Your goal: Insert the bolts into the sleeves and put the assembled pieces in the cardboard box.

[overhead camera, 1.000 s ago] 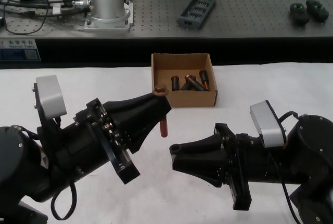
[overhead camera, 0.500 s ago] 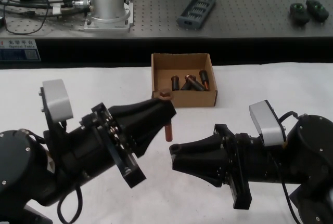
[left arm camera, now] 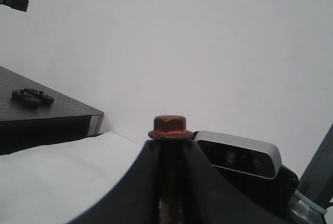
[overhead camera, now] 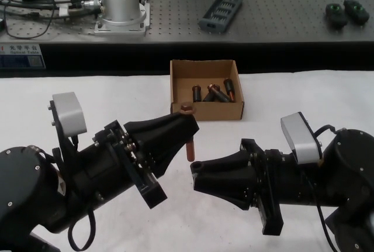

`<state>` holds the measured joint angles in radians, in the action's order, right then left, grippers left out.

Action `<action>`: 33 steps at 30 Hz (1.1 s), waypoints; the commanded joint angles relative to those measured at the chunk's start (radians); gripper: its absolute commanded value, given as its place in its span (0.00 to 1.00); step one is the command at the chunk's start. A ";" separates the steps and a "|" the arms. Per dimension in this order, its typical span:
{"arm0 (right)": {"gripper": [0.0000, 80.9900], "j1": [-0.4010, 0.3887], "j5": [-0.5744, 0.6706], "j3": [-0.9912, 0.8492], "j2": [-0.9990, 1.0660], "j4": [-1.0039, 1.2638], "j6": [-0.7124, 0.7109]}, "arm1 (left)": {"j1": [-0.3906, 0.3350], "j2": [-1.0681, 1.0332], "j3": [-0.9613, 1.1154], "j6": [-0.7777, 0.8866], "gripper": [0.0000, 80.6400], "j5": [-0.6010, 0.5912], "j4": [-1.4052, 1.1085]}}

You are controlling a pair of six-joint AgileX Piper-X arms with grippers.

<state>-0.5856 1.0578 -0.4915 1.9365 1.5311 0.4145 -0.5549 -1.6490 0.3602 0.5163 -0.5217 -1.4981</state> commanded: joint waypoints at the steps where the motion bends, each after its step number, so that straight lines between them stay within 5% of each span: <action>1: 0.09 0.002 0.006 -0.008 0.001 0.022 0.020 | -0.003 0.000 0.011 0.033 0.01 0.009 -0.006; 33: 0.09 0.007 0.006 -0.008 0.001 0.022 0.058 | -0.033 -0.041 0.025 0.062 0.01 -0.006 -0.055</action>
<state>-0.5835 1.0578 -0.4915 1.9365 1.5312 0.4698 -0.5878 -1.6912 0.3781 0.5724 -0.5126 -1.5140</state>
